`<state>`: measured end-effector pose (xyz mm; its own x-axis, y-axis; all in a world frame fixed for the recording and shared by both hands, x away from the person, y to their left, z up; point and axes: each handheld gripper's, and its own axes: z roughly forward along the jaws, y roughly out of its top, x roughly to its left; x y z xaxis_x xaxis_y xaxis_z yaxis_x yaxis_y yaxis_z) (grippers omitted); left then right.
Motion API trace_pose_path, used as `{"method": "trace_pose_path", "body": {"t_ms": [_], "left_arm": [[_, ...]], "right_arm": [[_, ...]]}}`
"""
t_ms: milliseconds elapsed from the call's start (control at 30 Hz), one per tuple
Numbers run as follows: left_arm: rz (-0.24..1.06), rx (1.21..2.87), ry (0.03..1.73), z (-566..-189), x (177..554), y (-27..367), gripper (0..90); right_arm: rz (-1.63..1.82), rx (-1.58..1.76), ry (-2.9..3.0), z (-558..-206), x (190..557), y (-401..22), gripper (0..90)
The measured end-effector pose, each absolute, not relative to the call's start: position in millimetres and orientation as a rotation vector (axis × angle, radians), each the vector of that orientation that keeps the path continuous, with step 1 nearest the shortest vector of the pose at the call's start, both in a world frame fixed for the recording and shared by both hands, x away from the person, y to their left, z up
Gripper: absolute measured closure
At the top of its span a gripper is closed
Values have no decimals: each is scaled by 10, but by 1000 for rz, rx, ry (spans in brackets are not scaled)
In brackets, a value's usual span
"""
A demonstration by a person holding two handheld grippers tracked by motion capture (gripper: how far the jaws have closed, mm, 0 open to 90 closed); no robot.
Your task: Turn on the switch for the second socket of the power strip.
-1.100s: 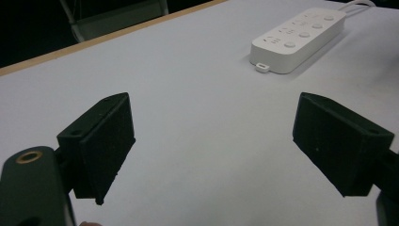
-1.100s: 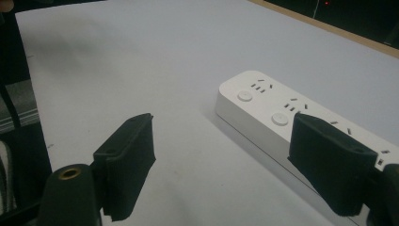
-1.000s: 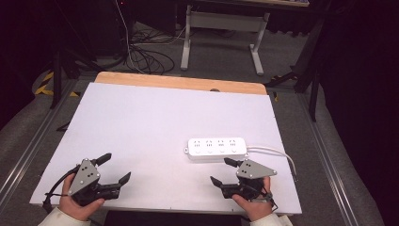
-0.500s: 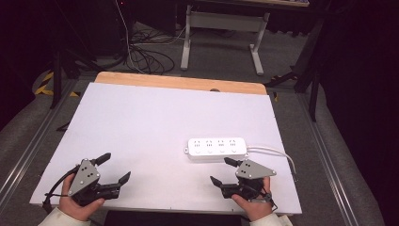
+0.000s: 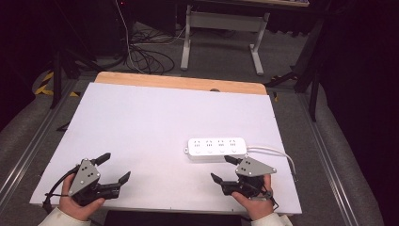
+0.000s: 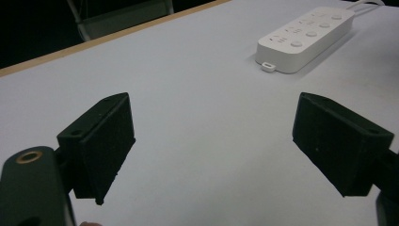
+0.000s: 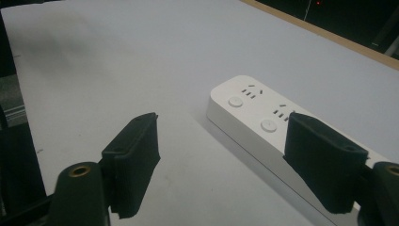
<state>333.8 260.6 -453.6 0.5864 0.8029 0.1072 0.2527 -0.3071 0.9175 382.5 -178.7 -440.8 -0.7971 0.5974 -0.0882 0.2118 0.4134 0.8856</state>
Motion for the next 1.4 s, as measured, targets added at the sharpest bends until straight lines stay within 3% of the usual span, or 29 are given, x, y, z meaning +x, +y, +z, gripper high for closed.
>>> {"method": "trace_pose_path", "body": {"t_ms": [267, 1400], "left_arm": [[712, 1846, 861, -4538, 3338, 2604, 136], [708, 1860, 875, -4549, 3354, 2612, 140]], "right_arm": [[1329, 695, 2283, -4303, 3868, -1796, 317], [1268, 736, 2267, -4019, 4227, -1746, 325]]}}
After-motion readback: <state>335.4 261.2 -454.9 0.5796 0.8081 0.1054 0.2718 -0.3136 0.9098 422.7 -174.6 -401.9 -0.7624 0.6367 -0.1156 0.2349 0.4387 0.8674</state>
